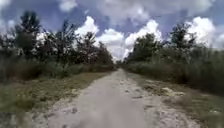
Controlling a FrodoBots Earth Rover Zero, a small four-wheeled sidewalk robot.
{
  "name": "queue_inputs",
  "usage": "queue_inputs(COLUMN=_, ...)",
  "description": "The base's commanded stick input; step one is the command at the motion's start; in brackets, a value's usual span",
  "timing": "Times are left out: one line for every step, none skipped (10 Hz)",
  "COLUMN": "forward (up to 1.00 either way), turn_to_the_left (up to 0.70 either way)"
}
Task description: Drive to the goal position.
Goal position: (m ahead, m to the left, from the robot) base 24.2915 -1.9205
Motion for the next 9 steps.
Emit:
queue_inputs(forward=1.00, turn_to_the_left=0.00)
queue_inputs(forward=1.00, turn_to_the_left=0.00)
queue_inputs(forward=1.00, turn_to_the_left=0.00)
queue_inputs(forward=1.00, turn_to_the_left=0.00)
queue_inputs(forward=1.00, turn_to_the_left=0.00)
queue_inputs(forward=1.00, turn_to_the_left=0.00)
queue_inputs(forward=1.00, turn_to_the_left=0.00)
queue_inputs(forward=1.00, turn_to_the_left=0.00)
queue_inputs(forward=1.00, turn_to_the_left=0.00)
